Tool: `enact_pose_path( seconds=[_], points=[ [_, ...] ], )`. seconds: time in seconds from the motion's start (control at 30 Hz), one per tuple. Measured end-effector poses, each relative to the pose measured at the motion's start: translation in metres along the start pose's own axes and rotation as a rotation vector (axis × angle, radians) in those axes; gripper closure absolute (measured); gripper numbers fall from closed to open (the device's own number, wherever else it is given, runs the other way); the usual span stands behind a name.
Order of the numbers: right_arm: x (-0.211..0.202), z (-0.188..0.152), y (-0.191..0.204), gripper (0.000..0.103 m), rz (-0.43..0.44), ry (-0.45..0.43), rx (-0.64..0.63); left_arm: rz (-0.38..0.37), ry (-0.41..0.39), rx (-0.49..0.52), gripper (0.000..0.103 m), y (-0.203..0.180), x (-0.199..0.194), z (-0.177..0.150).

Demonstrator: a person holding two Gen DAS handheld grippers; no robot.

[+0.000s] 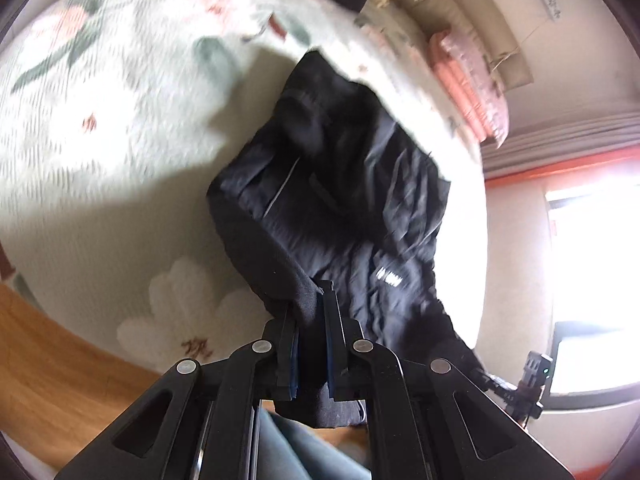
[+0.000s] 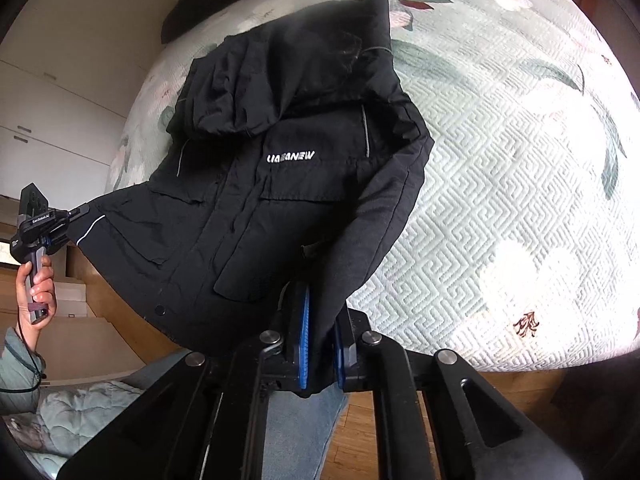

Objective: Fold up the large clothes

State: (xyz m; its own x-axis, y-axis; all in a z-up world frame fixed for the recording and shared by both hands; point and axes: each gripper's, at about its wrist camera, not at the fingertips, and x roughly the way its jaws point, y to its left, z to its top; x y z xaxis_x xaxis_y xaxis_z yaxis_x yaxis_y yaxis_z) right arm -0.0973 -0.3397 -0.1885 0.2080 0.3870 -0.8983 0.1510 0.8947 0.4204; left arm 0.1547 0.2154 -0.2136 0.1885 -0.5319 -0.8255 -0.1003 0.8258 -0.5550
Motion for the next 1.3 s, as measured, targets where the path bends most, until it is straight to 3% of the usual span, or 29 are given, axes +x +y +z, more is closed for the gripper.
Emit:
enact_pose_path(
  seconds=[0.27,0.47,0.67,0.73,0.8,0.87,0.93,1.0,1.07,1.17,1.23,1.3],
  points=[
    [-0.055,0.082,-0.022,0.090,0.087,-0.061,0.201,-0.111,-0.076,-0.060,0.093,-0.025,-0.020,0.093],
    [-0.068,0.182,-0.052,0.090,0.157,-0.144,0.355,-0.143,-0.077,-0.067,0.093,-0.044,0.014,0.198],
    [-0.007,0.286,-0.083,0.089,0.092,-0.122,0.440,-0.139,0.015,-0.075,0.087,-0.047,0.104,0.299],
    [0.023,0.307,-0.096,0.089,0.070,-0.089,0.473,-0.114,0.086,-0.115,0.083,-0.032,0.144,0.325],
    [0.049,0.318,-0.114,0.086,0.105,-0.047,0.541,-0.114,0.145,-0.179,0.081,-0.011,0.168,0.342],
    [0.059,0.321,-0.131,0.084,0.134,-0.021,0.600,-0.109,0.135,-0.245,0.082,0.012,0.169,0.359],
    [0.057,0.321,-0.138,0.083,0.153,-0.020,0.606,-0.061,0.055,-0.229,0.081,0.030,0.138,0.383],
    [0.049,0.321,-0.137,0.081,0.157,-0.022,0.597,-0.006,0.016,-0.190,0.078,0.036,0.107,0.400],
    [0.032,0.320,-0.132,0.075,0.162,-0.054,0.588,0.022,-0.023,-0.131,0.062,0.034,0.076,0.409],
    [-0.011,0.327,-0.121,0.067,0.086,-0.160,0.535,0.055,-0.050,-0.029,0.041,0.013,0.052,0.401],
    [-0.035,0.331,-0.104,0.050,-0.003,-0.204,0.464,0.029,-0.022,0.044,0.040,-0.005,0.058,0.387],
    [-0.042,0.330,-0.087,0.039,-0.081,-0.199,0.396,0.009,0.024,0.101,0.040,-0.021,0.076,0.368]
  ],
)
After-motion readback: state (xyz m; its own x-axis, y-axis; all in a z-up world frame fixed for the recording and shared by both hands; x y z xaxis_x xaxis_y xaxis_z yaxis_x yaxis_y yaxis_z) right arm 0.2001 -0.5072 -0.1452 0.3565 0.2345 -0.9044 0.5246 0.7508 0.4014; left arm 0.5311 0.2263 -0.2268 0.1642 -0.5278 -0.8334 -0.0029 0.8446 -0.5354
